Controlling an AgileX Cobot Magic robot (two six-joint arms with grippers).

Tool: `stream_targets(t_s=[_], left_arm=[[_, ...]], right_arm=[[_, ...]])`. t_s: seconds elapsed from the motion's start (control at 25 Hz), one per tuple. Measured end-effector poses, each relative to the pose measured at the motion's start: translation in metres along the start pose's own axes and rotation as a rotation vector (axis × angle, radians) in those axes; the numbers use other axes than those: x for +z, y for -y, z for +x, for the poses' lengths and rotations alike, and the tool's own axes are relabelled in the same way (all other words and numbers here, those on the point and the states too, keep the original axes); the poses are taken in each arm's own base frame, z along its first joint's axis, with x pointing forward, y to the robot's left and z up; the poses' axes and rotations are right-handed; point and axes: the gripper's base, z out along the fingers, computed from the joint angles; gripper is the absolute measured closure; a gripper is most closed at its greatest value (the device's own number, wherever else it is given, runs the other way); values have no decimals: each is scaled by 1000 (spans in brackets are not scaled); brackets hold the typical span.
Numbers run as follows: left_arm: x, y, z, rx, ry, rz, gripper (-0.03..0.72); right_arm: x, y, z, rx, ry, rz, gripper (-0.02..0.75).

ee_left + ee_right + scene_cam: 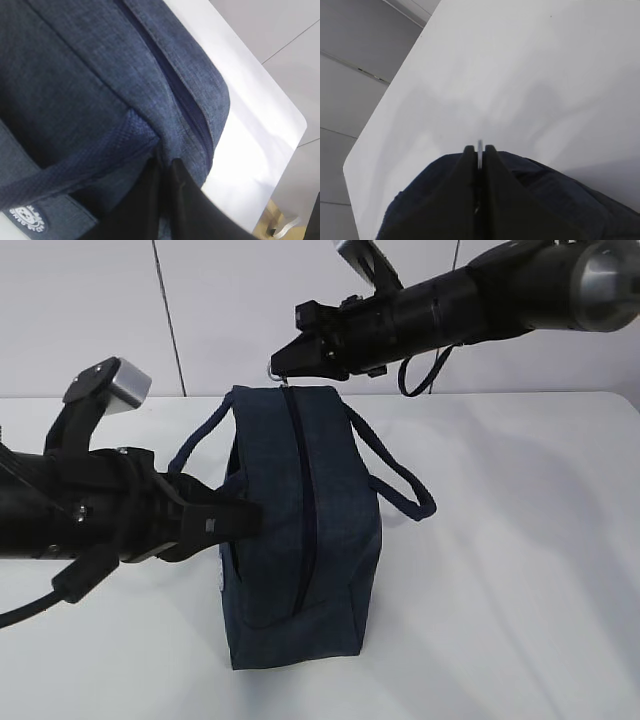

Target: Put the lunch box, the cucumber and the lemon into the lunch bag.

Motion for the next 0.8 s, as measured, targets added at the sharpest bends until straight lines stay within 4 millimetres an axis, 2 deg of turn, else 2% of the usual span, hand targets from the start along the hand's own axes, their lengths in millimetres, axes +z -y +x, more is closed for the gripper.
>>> stream_targets(t_s=[0.28,0.48,0.8], left_arm=[[0,0,0,3,-2,0,687],[0,0,0,3,-2,0,687],[0,0,0,5,-3,0,687]], right_arm=[[-3,19,-8,25,-34,-19,751],[-5,25,-15,25,-60,-66,751],[5,39,-18,23,-100,-57,751]])
